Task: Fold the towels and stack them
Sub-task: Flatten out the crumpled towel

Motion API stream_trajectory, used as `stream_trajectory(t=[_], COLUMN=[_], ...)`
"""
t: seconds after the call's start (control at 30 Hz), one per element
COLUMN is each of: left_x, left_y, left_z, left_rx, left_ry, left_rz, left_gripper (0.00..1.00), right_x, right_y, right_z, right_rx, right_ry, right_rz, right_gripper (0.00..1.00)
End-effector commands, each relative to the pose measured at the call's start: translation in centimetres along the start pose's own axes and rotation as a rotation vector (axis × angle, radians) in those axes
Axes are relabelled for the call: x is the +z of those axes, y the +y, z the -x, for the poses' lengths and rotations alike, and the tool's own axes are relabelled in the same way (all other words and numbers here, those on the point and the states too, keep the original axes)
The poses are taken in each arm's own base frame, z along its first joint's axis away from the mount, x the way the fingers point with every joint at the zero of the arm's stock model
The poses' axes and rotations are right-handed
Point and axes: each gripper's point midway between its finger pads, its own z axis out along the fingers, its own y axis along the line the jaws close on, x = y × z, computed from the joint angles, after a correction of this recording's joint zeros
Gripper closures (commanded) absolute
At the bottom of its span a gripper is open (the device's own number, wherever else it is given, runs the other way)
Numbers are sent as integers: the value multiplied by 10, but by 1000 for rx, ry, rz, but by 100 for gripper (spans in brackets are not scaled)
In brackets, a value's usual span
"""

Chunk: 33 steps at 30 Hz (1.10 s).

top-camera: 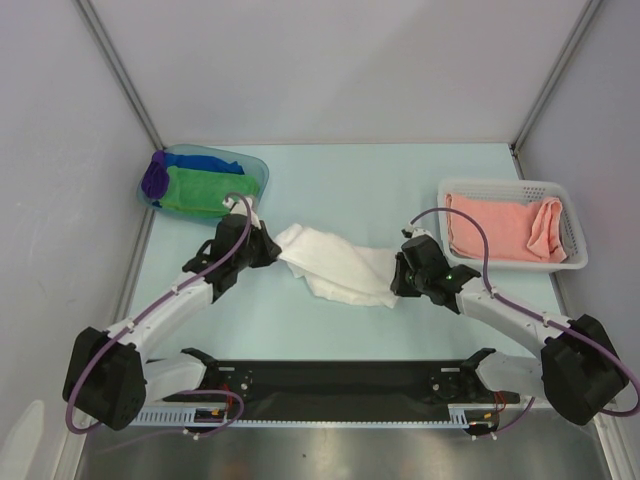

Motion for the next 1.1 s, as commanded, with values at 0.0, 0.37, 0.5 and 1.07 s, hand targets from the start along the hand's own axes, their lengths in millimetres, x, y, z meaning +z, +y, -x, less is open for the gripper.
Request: stream_trajectory(t=[0.0,0.37,0.5,1.07], left_x=[-6,-49,-85,-314], left_y=[-10,-46,-67,-194], left_z=[10,77,106,227], left_rx=[11,112,171,482], left_ry=[-43,-161,-230,-727], left_rz=[-45,-99,-155,-625], left_gripper=[100,100,100,100], right_x=[-3,-70,-114,-329], right_y=[6,43,59,121], right_z=[14,114,155,281], right_rx=[15,-5,-19,-149], right_ry=[-56,-282,-397,-939], right_rz=[13,65,105,358], right_gripper=[84,100,100,100])
